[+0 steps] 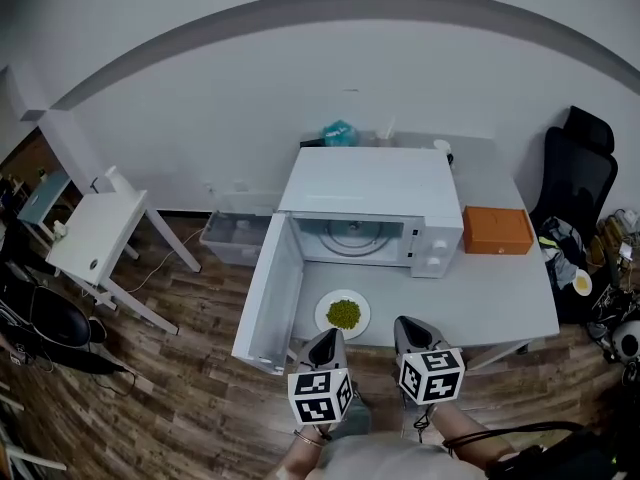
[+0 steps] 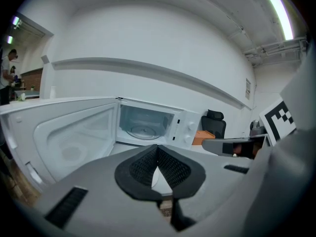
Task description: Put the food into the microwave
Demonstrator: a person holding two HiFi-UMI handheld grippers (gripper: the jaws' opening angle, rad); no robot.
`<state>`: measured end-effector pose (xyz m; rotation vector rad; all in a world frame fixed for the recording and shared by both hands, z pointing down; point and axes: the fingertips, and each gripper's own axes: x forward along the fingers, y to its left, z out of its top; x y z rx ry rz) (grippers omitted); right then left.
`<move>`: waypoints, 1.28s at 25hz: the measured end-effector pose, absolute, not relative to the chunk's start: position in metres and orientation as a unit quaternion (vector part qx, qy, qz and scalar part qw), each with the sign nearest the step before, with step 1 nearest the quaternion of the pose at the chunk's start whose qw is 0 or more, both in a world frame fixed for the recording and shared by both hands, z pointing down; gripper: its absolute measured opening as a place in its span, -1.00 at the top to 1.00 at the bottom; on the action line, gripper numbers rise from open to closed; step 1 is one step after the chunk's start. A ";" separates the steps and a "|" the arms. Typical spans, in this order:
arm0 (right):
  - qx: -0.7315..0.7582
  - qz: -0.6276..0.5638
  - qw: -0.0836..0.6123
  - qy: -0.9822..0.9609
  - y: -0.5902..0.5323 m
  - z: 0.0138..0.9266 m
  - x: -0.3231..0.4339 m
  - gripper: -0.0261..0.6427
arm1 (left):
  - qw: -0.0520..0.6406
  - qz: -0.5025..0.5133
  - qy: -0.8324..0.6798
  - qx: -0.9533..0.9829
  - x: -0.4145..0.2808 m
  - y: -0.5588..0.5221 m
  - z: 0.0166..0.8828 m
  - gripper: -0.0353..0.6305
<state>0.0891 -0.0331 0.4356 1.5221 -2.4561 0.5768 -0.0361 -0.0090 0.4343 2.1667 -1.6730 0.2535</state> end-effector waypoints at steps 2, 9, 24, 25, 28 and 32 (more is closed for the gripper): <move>0.513 0.195 0.098 -0.830 -0.045 0.434 0.085 0.87 | 0.198 0.092 -0.596 0.773 -0.039 -0.019 0.435 0.88; 0.504 0.197 0.103 -0.834 -0.078 0.433 0.067 0.87 | 0.205 0.093 -0.596 0.771 -0.052 -0.050 0.436 0.88; 0.506 0.196 0.113 -0.832 -0.155 0.430 0.044 0.87 | 0.217 0.084 -0.584 0.778 -0.064 -0.130 0.437 0.88; 0.506 0.196 0.114 -0.832 -0.160 0.431 0.042 0.87 | 0.219 0.083 -0.584 0.778 -0.065 -0.136 0.438 0.88; 0.505 0.198 0.118 -0.832 -0.175 0.433 0.037 0.87 | 0.224 0.081 -0.581 0.778 -0.067 -0.150 0.441 0.88; 0.499 0.198 0.123 -0.834 -0.196 0.435 0.028 0.87 | 0.234 0.077 -0.580 0.776 -0.071 -0.167 0.446 0.88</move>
